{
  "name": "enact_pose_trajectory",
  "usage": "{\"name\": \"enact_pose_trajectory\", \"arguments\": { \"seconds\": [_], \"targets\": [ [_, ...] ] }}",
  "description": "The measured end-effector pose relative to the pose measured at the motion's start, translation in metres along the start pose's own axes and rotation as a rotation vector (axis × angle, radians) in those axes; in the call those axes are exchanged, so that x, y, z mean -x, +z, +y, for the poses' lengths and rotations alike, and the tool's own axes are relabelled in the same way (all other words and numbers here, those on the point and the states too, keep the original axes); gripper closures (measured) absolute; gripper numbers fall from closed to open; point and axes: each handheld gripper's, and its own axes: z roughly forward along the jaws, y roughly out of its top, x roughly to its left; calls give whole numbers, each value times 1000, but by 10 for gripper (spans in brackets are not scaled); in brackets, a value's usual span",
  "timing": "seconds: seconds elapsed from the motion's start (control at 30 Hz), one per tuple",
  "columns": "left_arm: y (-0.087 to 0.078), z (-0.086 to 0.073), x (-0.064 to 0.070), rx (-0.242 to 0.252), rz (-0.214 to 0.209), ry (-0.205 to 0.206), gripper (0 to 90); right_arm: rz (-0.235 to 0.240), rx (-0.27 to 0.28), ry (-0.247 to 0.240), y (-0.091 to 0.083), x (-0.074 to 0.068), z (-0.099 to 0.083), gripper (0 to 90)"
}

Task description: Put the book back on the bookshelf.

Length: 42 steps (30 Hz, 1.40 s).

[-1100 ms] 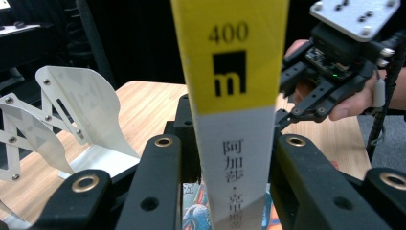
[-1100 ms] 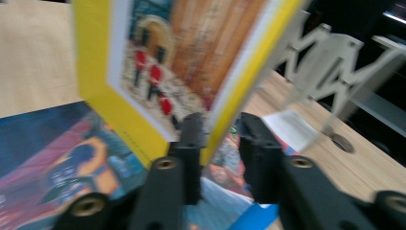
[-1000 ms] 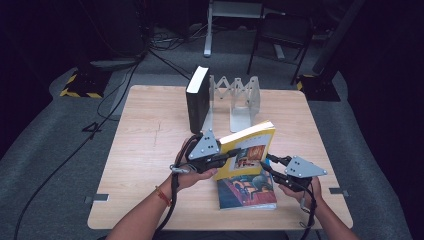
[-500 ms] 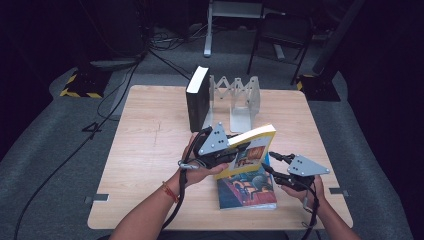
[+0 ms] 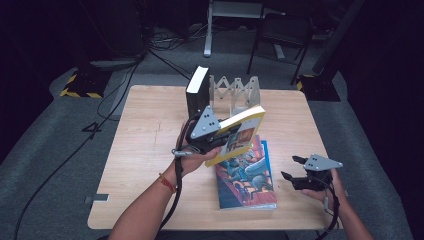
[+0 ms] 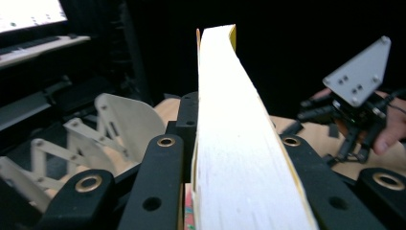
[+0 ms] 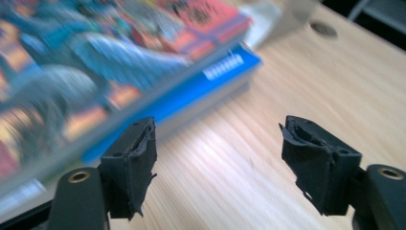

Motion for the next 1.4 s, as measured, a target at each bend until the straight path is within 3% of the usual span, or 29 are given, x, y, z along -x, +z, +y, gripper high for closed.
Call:
{"name": "enact_pose_trajectory", "arguments": {
  "seconds": [0.1, 0.13, 0.17, 0.27, 0.43, 0.57, 0.6, 0.7, 0.83, 1.1, 1.23, 1.4],
  "targets": [
    [-8, 6, -12, 11, 73, -6, 742, -28, -19, 46, -5, 9, -13, 272],
    [-8, 6, -12, 11, 73, -6, 742, -28, -19, 46, -5, 9, -13, 272],
    [-11, 8, -21, 10, 110, -19, 742, -41, -20, 73, -7, 14, -19, 272],
    [-14, 8, -30, 13, 147, -38, 742, -49, -28, 99, -6, 17, -23, 272],
    [-25, 5, -50, 0, 278, -77, 742, -87, -62, 117, -1, 22, -28, 273],
    [-29, -2, -62, -23, 371, -129, 744, -84, -108, 90, 8, 19, -30, 272],
    [-29, -2, -62, -23, 371, -129, 743, -84, -108, 90, 8, 19, -30, 272],
    [-24, -8, -66, -52, 433, -160, 743, -71, -142, 60, 15, 13, -29, 275],
    [-14, -13, -67, -70, 452, -168, 743, -64, -161, 32, 18, 8, -28, 273],
    [13, -17, -75, -93, 512, -209, 743, -63, -166, 31, 21, 7, -29, 272],
    [25, -20, -82, -105, 500, -215, 742, -54, -167, 21, 22, 7, -29, 272],
    [38, -23, -89, -119, 524, -237, 742, -38, -177, 7, 24, 4, -29, 269]
  ]
}}
